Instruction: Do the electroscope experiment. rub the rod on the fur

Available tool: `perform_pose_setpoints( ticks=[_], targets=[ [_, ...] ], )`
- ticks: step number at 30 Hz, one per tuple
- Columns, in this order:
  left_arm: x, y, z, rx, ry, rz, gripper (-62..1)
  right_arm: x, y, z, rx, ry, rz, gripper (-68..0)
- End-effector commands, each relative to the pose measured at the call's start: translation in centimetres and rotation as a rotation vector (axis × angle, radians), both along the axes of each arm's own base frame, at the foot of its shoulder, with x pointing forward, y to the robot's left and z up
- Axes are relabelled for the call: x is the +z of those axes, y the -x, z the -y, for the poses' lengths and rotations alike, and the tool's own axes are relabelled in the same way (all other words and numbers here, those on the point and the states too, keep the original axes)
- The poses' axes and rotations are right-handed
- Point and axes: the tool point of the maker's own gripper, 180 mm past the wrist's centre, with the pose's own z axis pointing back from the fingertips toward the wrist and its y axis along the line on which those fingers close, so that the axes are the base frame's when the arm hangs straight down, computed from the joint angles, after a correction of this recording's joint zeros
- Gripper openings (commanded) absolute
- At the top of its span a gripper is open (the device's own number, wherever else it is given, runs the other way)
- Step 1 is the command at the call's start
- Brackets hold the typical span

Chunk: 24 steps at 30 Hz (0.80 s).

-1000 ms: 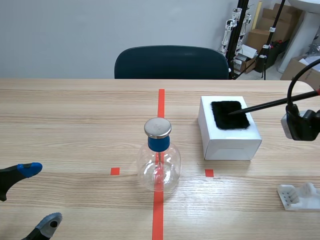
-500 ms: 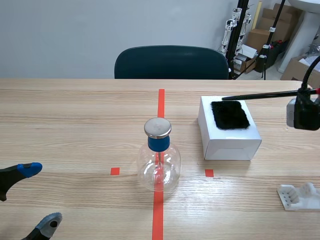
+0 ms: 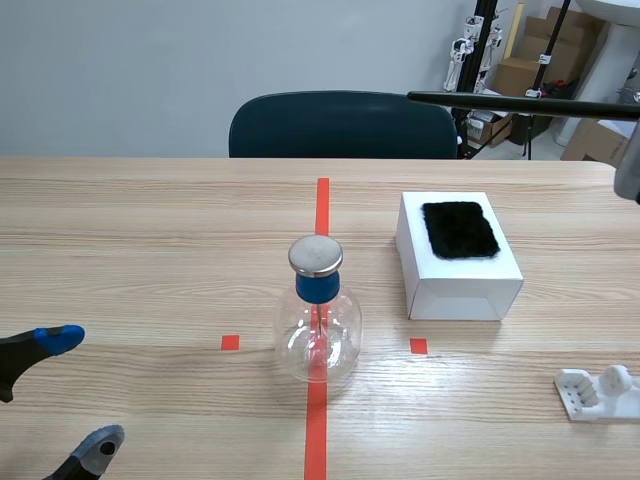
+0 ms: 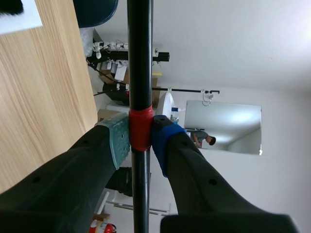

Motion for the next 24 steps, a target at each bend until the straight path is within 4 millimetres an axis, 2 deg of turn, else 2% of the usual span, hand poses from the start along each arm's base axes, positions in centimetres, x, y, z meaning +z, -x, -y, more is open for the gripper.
perform_pose_setpoints(
  ticks=[1, 13, 18, 24],
  targets=[
    [0.7, -0.3, -0.6, 0.012, 0.006, 0.026, 1.4, 0.3, 0.7, -0.6, 0.010, -0.012, 0.018, -60.7],
    [0.7, -0.3, -0.6, 0.012, 0.006, 0.026, 1.4, -1.9, 8.3, -7.8, 0.218, -0.083, -0.105, -60.7],
    [0.7, -0.3, -0.6, 0.011, 0.006, 0.026, 1.4, -2.1, 10.4, -10.5, 0.315, -0.172, -0.142, -60.7],
    [0.7, -0.3, -0.6, 0.011, 0.006, 0.026, 1.4, -2.7, 11.3, -12.2, 0.343, -0.222, -0.169, -60.7]
  ],
)
